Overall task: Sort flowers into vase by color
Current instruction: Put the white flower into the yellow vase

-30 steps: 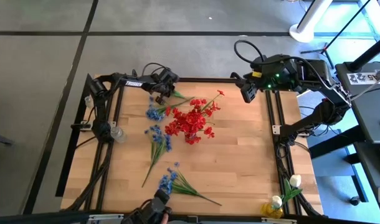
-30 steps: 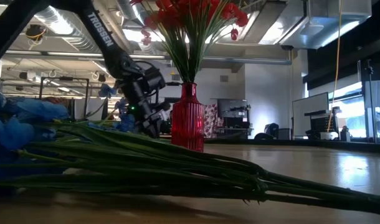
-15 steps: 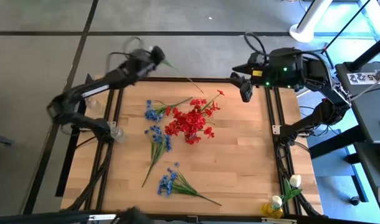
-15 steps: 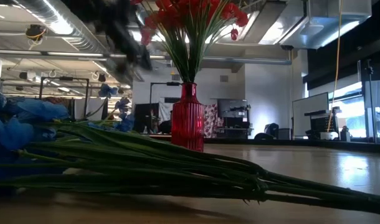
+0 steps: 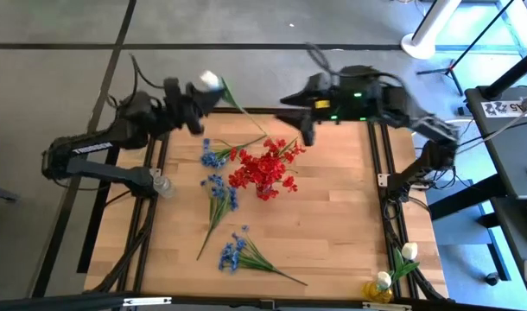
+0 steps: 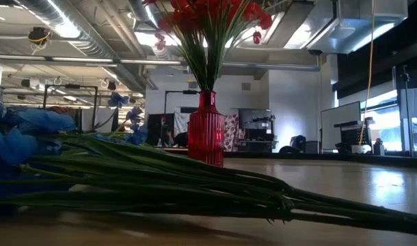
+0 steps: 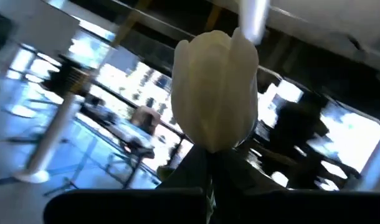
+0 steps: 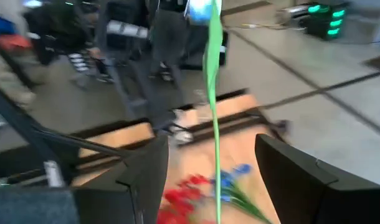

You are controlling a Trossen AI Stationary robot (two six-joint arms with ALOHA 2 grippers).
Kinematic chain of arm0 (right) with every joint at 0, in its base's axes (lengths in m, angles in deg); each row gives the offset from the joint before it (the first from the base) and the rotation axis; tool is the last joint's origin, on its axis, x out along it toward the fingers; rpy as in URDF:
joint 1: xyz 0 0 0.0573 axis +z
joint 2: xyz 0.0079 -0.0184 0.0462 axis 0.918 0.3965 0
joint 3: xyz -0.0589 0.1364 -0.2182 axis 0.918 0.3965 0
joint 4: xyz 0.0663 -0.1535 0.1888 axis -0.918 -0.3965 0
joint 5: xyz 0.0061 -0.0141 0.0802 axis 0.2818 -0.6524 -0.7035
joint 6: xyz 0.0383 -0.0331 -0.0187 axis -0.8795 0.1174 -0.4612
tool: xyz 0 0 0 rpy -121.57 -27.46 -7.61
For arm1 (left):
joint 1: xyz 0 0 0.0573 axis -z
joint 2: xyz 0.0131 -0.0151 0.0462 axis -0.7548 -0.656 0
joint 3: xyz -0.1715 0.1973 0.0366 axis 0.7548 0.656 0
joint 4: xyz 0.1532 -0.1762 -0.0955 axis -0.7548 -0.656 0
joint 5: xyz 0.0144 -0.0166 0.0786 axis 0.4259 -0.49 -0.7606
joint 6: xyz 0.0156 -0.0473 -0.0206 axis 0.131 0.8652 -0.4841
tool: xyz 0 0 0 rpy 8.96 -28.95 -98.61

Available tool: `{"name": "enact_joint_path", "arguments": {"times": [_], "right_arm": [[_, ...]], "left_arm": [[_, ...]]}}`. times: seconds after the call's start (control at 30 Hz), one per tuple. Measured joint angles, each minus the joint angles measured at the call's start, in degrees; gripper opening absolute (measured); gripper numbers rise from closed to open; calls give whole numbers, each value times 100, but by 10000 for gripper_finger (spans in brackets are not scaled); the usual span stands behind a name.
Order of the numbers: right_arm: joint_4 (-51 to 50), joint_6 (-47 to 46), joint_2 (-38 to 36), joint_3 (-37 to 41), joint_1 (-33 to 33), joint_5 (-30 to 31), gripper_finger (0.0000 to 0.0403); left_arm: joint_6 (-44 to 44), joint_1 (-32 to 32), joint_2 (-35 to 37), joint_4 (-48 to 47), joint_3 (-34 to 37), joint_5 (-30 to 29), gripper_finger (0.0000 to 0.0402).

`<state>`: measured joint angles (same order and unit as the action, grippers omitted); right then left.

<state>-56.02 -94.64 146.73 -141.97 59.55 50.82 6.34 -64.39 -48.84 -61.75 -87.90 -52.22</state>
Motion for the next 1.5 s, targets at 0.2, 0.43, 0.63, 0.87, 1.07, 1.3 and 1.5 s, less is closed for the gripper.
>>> {"name": "enact_joint_path", "arguments": {"times": [0.2, 0.43, 0.63, 0.87, 1.07, 1.3, 1.5], "right_arm": [[1152, -472, 710, 11, 4, -1019, 239], [1604, -263, 1133, 9, 90, -1010, 239], [1763, -6, 1304, 7, 122, -506, 211], [1903, 52, 1319, 4, 107, -212, 112], [1895, 73, 1321, 4, 114, -187, 11], [2020, 307, 1264, 7, 47, -99, 7], [2415, 828, 1027, -17, -187, 283, 8]], "left_arm": [[-561, 922, -204, -22, 2, -461, 0], [-655, 1118, -301, -5, 2, -628, 4], [-674, 1118, -301, 1, 2, -704, 6], [-790, 1113, -301, 3, 2, -706, 8], [-1216, 1113, -299, 19, 2, -485, 22], [-1460, 1111, -88, -86, 2, -79, 93], [-1562, 1128, 385, -650, -6, 83, 144]]}}
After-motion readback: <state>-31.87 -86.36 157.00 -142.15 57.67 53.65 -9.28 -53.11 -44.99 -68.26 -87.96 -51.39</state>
